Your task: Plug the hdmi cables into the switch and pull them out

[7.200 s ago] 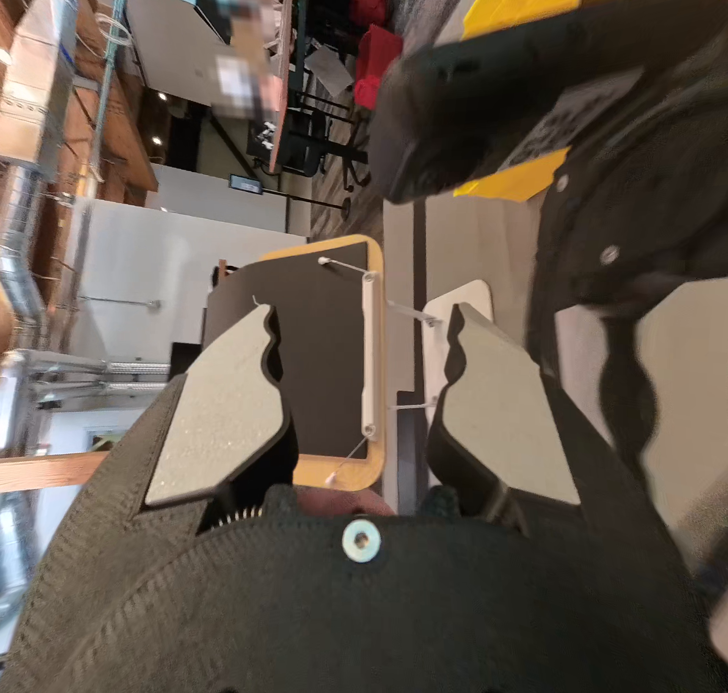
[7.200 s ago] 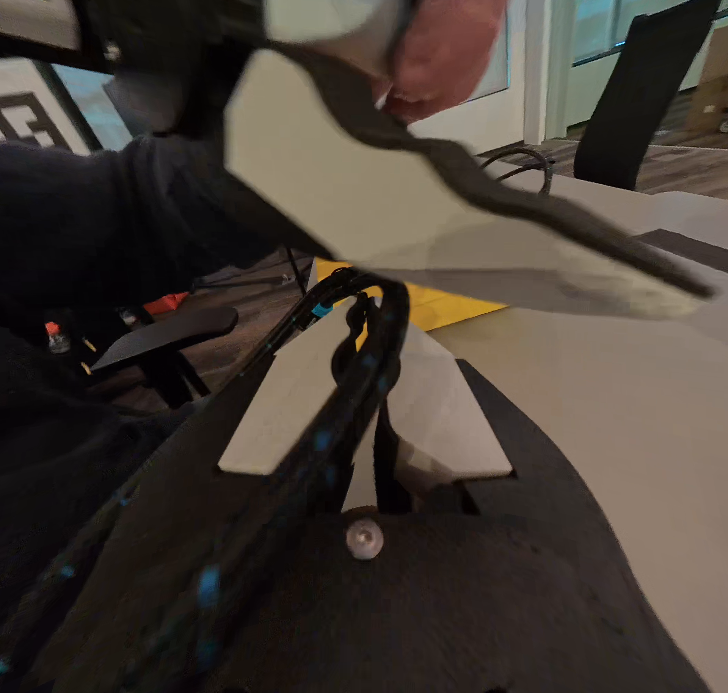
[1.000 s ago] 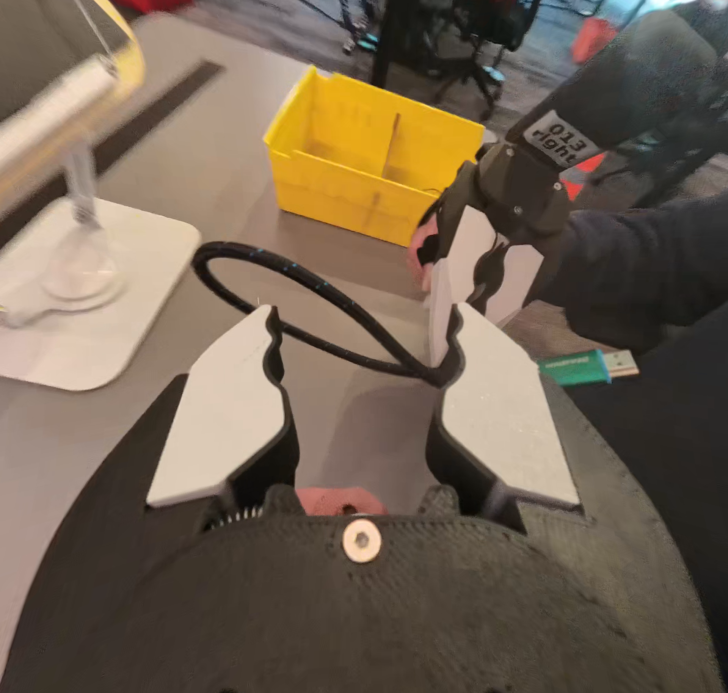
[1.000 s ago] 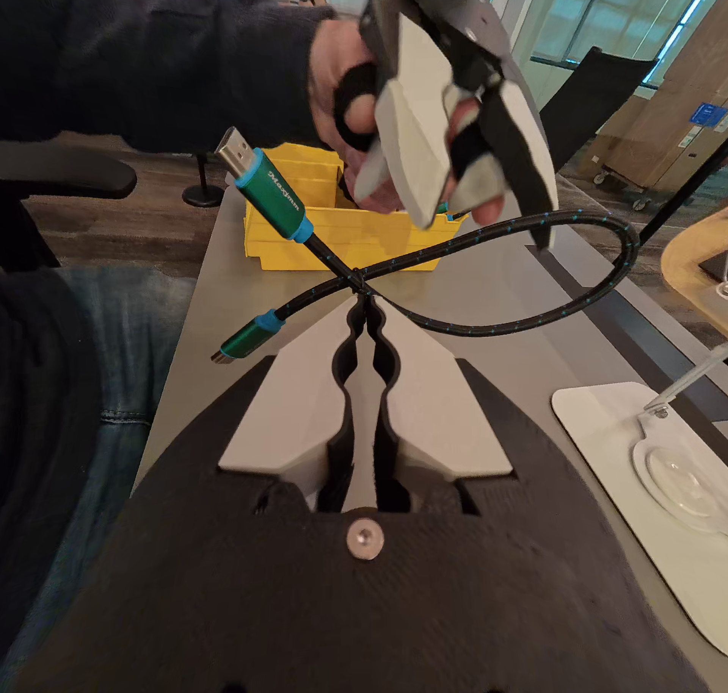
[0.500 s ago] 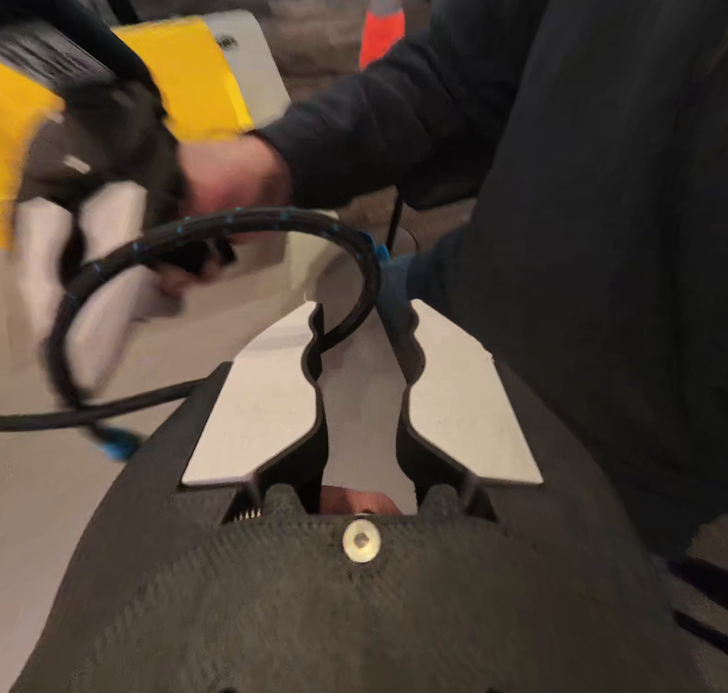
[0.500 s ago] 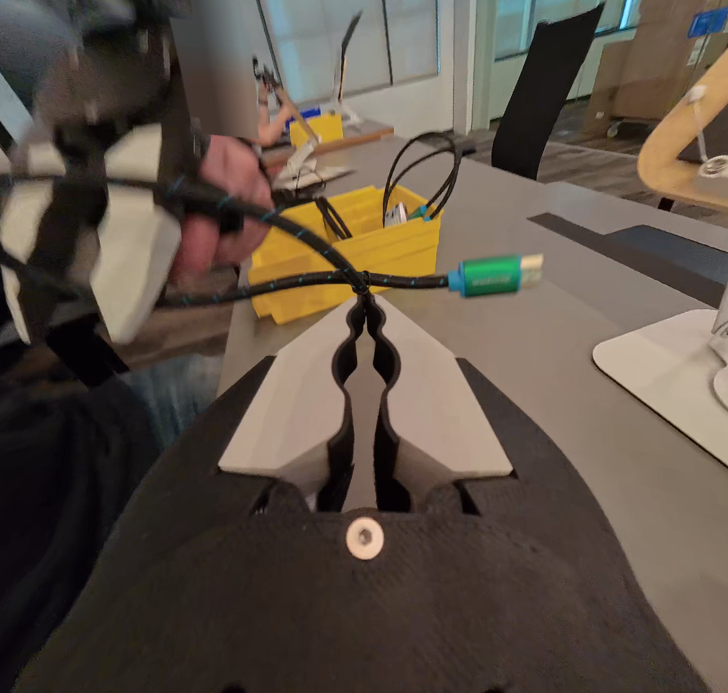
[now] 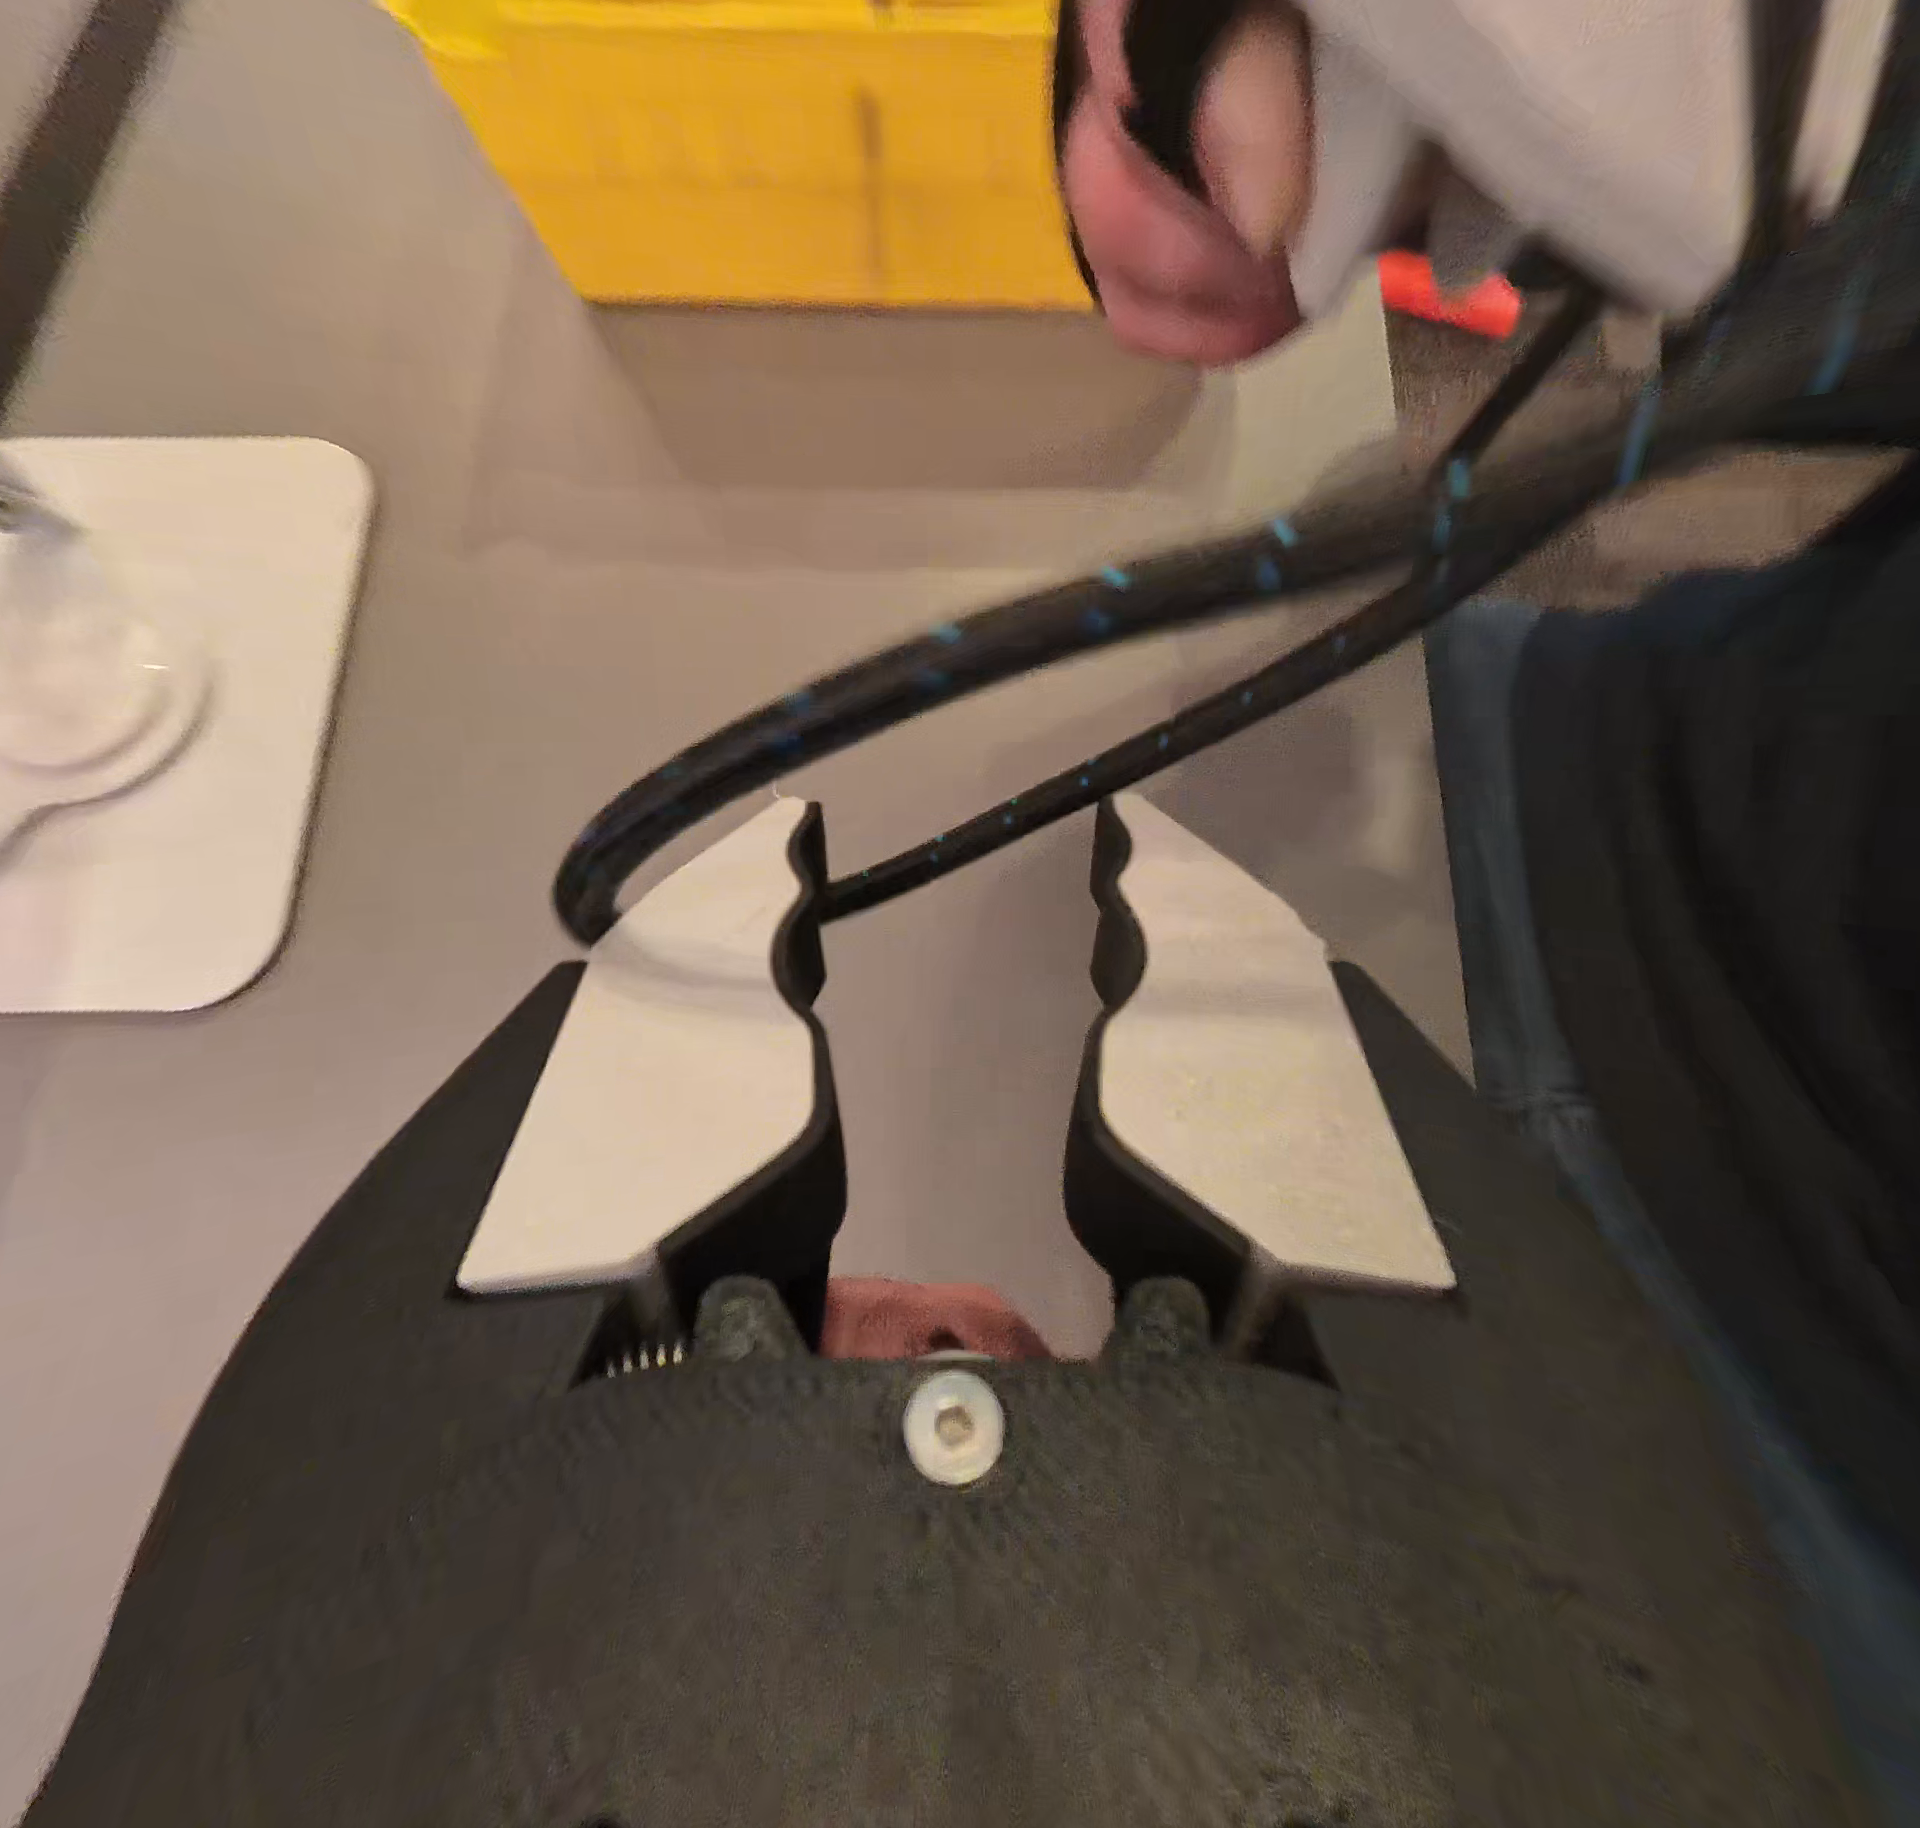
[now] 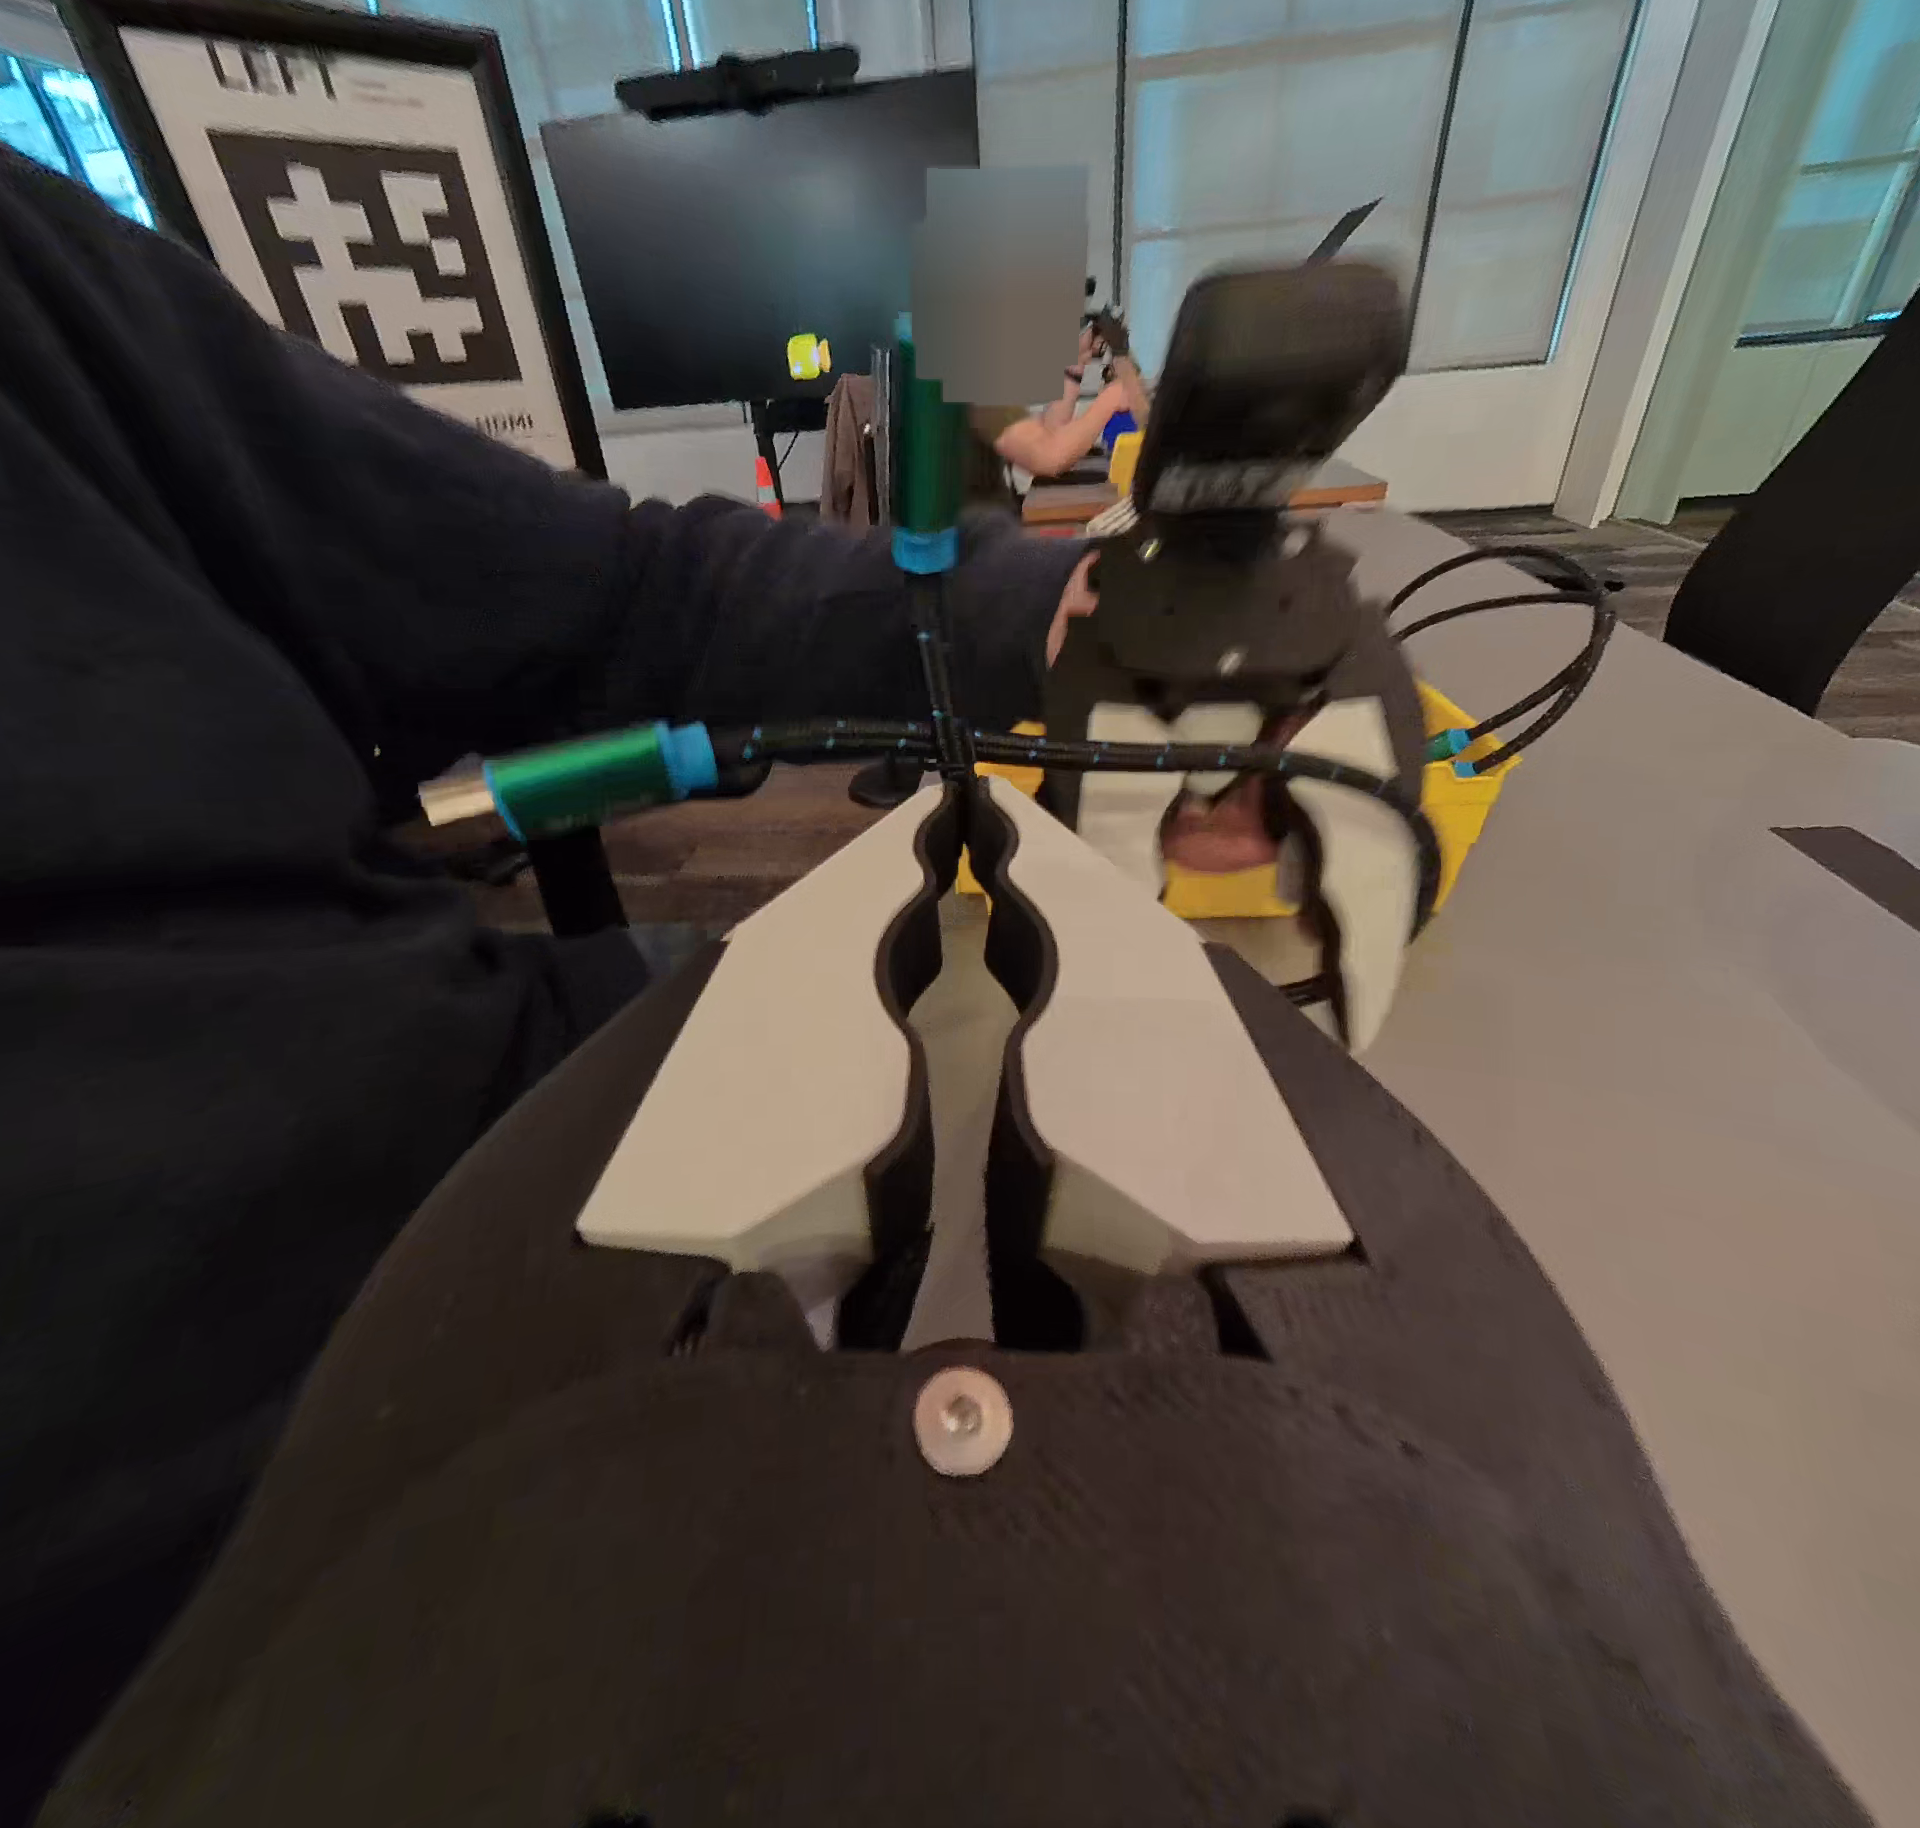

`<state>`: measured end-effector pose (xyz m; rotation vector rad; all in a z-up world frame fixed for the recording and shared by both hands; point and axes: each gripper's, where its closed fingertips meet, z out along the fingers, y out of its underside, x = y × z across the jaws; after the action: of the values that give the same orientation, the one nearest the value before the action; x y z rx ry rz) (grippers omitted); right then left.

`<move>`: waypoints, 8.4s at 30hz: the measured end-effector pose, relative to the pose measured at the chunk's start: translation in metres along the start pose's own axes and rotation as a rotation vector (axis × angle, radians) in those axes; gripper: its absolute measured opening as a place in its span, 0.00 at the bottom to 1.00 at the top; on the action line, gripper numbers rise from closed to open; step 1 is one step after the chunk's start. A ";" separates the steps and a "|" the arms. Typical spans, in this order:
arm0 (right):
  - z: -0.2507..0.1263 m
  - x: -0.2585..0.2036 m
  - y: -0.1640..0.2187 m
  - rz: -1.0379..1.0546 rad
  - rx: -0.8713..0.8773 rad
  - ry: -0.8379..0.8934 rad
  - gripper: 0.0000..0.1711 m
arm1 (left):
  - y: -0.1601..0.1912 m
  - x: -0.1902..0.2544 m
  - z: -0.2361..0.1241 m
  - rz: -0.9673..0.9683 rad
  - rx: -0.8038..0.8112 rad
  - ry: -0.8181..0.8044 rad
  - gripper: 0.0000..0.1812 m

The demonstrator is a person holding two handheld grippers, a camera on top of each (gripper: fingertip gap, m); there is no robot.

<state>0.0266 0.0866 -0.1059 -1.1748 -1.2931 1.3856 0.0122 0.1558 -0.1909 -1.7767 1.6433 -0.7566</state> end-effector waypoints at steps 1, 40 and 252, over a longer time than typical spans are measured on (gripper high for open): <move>0.001 -0.001 0.005 -0.001 -0.027 -0.010 0.00 | -0.012 -0.008 -0.009 -0.024 0.045 -0.024 0.28; 0.004 -0.003 -0.012 -0.159 0.027 0.083 0.00 | -0.031 0.089 -0.025 -0.461 0.661 0.443 0.48; 0.059 -0.005 -0.049 -0.011 -0.041 -0.142 0.10 | -0.075 0.058 -0.024 0.081 0.472 -0.085 0.10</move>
<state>-0.0313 0.0752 -0.0563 -1.1111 -1.4307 1.4629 0.0479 0.1015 -0.1179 -1.3805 1.3358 -0.9280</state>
